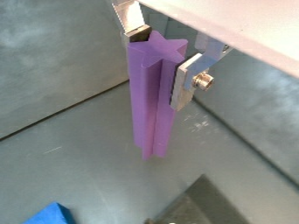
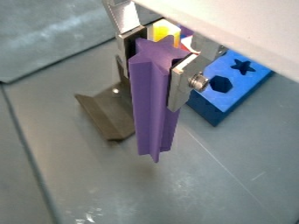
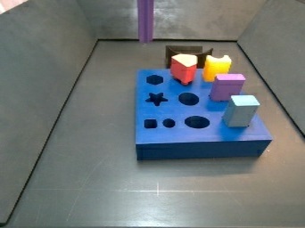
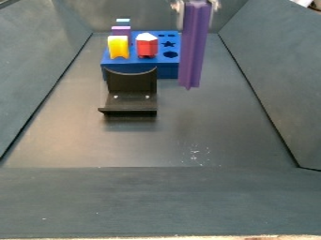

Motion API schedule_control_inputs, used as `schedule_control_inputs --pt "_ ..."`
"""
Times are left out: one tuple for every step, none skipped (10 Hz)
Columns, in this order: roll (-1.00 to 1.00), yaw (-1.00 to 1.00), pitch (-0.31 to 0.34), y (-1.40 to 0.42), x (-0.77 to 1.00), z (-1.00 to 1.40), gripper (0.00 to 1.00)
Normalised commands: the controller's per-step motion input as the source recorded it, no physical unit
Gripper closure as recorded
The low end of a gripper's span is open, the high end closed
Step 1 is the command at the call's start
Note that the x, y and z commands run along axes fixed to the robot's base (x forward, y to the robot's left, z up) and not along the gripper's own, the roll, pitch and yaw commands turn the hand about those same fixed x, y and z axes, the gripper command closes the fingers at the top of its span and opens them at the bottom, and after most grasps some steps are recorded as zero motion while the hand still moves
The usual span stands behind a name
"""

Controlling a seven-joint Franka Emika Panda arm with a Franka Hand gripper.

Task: Pick up the star object. Move up. Move to above the board. Insert the star object.
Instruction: Move to above the board.

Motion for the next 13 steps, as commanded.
schedule_control_inputs --pt "0.26 0.01 0.11 0.02 0.18 1.0 1.0" --pt "0.18 0.02 0.094 0.01 0.11 0.87 1.0" --pt "0.15 0.02 0.082 0.0 0.07 0.78 1.0" --pt "0.13 0.03 0.066 -0.01 0.02 0.56 1.0" --pt "0.13 0.03 0.064 -0.01 0.01 0.47 1.0" --pt "0.12 0.03 0.068 -0.01 0.01 0.29 1.0" --pt "0.12 0.03 0.071 -0.01 0.01 0.2 1.0" --pt "-0.3 -0.75 0.212 -1.0 0.0 0.24 1.0" --pt "-0.3 -0.69 0.21 -1.0 0.0 0.23 1.0" --pt "-0.28 -0.49 0.18 -1.0 0.0 0.24 1.0" --pt "-0.25 -0.26 0.142 -1.0 0.01 0.24 1.0" --pt "-0.15 -0.15 0.119 -1.0 0.01 0.25 1.0" --pt "-0.1 -0.09 0.1 -1.0 0.01 0.25 1.0"
